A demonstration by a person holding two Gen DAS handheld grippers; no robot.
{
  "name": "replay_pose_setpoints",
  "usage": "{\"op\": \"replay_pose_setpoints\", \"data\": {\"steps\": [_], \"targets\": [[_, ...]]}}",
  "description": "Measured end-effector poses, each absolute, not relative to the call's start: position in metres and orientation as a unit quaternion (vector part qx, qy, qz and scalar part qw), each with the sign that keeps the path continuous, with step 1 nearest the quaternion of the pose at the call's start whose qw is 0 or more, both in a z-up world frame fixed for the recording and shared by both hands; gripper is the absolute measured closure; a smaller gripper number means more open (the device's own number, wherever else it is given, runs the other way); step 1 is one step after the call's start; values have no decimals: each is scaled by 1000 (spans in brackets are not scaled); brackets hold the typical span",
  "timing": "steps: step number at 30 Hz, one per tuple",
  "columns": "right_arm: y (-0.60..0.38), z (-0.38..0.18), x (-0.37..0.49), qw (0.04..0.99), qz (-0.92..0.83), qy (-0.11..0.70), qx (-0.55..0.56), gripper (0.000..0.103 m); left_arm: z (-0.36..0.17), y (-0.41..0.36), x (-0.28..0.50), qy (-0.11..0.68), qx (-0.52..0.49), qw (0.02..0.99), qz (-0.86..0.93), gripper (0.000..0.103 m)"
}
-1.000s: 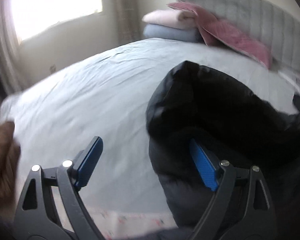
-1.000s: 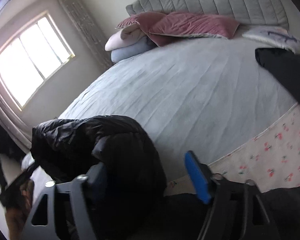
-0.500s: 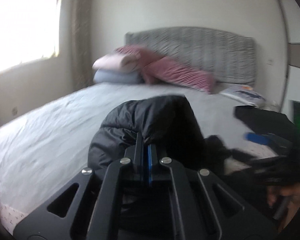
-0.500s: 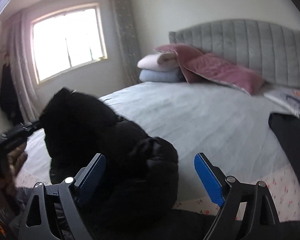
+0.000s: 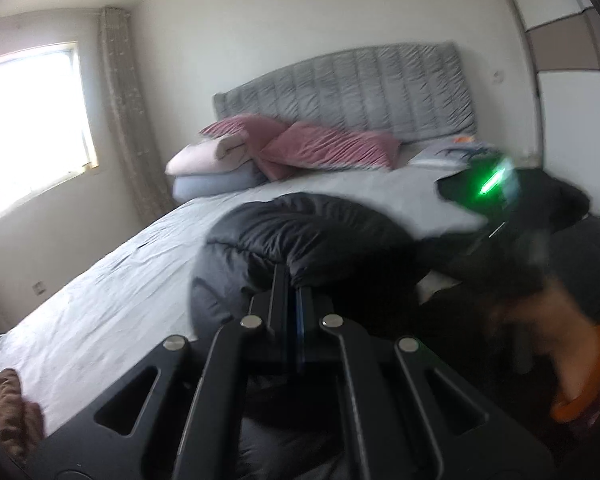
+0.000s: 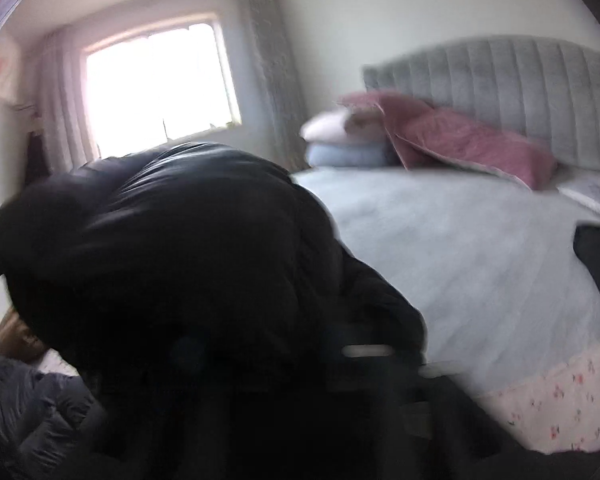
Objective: Fold large clothes
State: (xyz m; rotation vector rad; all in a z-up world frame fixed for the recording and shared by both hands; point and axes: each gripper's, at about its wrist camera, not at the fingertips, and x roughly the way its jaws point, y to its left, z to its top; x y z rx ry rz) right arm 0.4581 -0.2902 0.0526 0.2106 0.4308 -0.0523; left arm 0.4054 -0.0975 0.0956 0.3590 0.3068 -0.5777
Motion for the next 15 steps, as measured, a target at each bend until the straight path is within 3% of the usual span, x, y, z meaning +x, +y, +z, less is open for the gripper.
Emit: {"op": "replay_pose_setpoints", "data": {"steps": [5, 8, 10, 12, 13, 14, 15], "targets": [[-288, 96, 422, 981, -95, 151, 79, 96, 77, -89, 426, 167, 179, 942, -229, 100], [-284, 88, 433, 972, -109, 200, 56, 96, 52, -73, 471, 280, 153, 931, -178, 102], [-296, 66, 451, 954, -110, 274, 59, 96, 40, -53, 490, 337, 115, 917, -180, 102], [-309, 48, 457, 938, -97, 323, 82, 96, 43, -37, 491, 340, 88, 918, -185, 99], [-312, 40, 459, 930, -93, 345, 82, 96, 49, -35, 489, 330, 87, 923, -179, 95], [-310, 36, 459, 928, -94, 351, 77, 96, 58, -34, 486, 316, 87, 929, -174, 81], [-309, 36, 459, 928, -95, 353, 73, 96, 68, -35, 483, 302, 84, 933, -174, 60]]}}
